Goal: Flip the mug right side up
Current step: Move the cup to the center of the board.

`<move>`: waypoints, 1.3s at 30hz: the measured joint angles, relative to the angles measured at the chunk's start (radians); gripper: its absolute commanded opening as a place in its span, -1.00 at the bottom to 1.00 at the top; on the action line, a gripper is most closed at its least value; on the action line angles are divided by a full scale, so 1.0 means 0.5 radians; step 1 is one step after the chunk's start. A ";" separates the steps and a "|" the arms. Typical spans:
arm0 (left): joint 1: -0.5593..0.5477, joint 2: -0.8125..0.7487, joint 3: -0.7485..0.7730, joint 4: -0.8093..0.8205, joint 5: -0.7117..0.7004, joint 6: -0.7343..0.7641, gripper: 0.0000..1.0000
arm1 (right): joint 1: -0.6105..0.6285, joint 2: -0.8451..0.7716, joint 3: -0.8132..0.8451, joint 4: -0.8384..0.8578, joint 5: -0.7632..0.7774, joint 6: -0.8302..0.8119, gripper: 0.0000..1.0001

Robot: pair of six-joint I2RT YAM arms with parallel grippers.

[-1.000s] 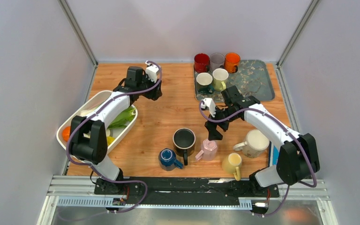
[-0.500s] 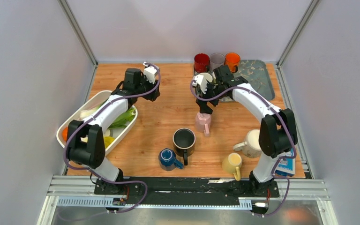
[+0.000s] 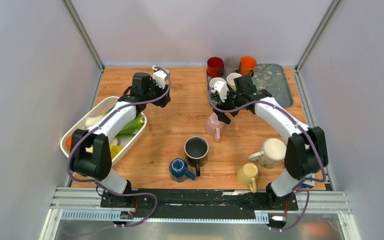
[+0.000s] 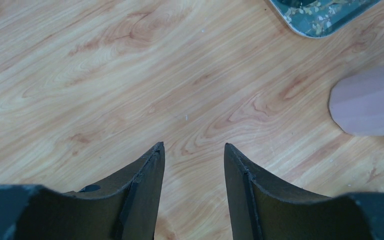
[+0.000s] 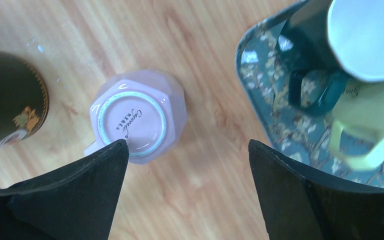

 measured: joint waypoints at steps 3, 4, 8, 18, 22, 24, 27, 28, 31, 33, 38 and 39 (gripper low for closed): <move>0.000 0.046 0.084 -0.009 0.005 -0.007 0.09 | 0.000 -0.237 -0.256 0.057 0.011 0.042 0.94; 0.000 0.060 0.114 -0.013 0.006 -0.011 0.09 | 0.001 -0.303 -0.333 0.077 0.008 0.063 0.95; 0.000 0.093 0.196 -0.056 0.016 -0.027 0.09 | 0.013 -0.400 -0.485 0.150 -0.042 0.195 0.96; 0.000 0.093 0.209 -0.180 0.024 -0.044 0.09 | 0.027 -0.340 -0.529 0.392 -0.116 0.462 0.94; 0.000 0.093 0.208 -0.193 0.024 -0.062 0.09 | 0.029 -0.331 -0.530 0.421 -0.112 0.470 0.93; 0.000 0.093 0.208 -0.195 0.023 -0.067 0.09 | 0.031 -0.325 -0.530 0.431 -0.116 0.459 0.93; 0.000 0.092 0.204 -0.192 0.015 -0.068 0.09 | 0.037 -0.294 -0.513 0.462 -0.148 0.409 0.92; 0.000 0.092 0.201 -0.190 0.011 -0.068 0.09 | 0.053 -0.268 -0.487 0.466 -0.155 0.386 0.92; 0.000 0.082 0.181 -0.185 0.003 -0.069 0.09 | 0.105 -0.153 -0.372 0.481 -0.175 0.347 0.93; 0.000 0.070 0.157 -0.175 0.001 -0.071 0.09 | 0.154 -0.048 -0.267 0.502 -0.185 0.328 0.93; 0.000 0.020 0.082 -0.156 -0.014 -0.074 0.09 | 0.266 0.138 -0.066 0.551 -0.169 0.311 0.94; 0.000 0.008 0.067 -0.153 -0.016 -0.074 0.09 | 0.279 0.165 -0.031 0.555 -0.156 0.313 0.95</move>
